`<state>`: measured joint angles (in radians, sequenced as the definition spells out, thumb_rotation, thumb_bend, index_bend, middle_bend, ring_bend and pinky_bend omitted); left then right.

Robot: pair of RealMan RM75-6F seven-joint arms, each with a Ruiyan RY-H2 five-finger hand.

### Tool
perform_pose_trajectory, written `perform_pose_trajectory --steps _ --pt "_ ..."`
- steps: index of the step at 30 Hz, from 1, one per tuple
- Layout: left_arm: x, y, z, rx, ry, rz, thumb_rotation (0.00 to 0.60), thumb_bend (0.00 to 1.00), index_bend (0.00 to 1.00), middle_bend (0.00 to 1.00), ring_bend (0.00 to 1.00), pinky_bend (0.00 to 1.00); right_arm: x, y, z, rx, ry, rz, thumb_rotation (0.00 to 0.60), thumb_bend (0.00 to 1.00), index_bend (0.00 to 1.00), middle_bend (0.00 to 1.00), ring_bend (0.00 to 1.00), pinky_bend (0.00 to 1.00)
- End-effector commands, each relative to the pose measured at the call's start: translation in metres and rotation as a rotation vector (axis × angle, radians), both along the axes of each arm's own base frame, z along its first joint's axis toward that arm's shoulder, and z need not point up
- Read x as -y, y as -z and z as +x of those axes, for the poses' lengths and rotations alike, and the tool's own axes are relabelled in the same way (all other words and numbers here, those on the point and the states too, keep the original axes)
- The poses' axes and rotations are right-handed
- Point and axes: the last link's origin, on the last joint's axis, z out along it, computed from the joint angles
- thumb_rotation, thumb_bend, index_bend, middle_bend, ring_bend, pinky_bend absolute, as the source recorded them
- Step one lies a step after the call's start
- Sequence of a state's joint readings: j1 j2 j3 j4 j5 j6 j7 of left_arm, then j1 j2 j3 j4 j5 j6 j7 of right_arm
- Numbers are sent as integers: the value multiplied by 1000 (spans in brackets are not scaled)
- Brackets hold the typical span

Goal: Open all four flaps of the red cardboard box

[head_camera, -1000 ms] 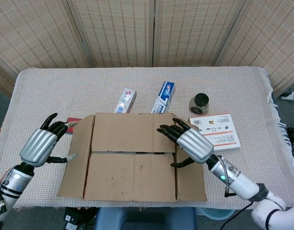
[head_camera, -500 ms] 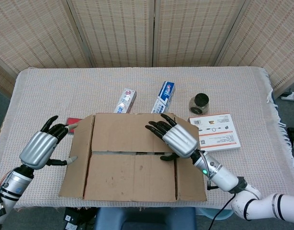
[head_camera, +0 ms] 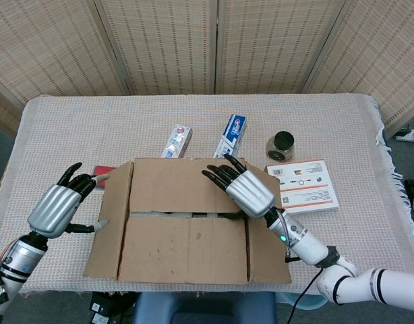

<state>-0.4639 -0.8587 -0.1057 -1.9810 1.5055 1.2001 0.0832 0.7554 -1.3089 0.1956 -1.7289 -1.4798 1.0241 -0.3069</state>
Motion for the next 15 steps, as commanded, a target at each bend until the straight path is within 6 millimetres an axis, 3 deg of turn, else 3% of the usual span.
perform_pose_trajectory --steps 1,15 --pt "0 0 0 0 -2 1 394 252 173 263 239 0 1 -5 1 21 -14 -35 529 183 47 151 195 14" --pt "0 -2 -1 6 -2 6 396 252 173 260 236 0 13 -56 19 143 -32 -173 542 183 47 162 200 14"
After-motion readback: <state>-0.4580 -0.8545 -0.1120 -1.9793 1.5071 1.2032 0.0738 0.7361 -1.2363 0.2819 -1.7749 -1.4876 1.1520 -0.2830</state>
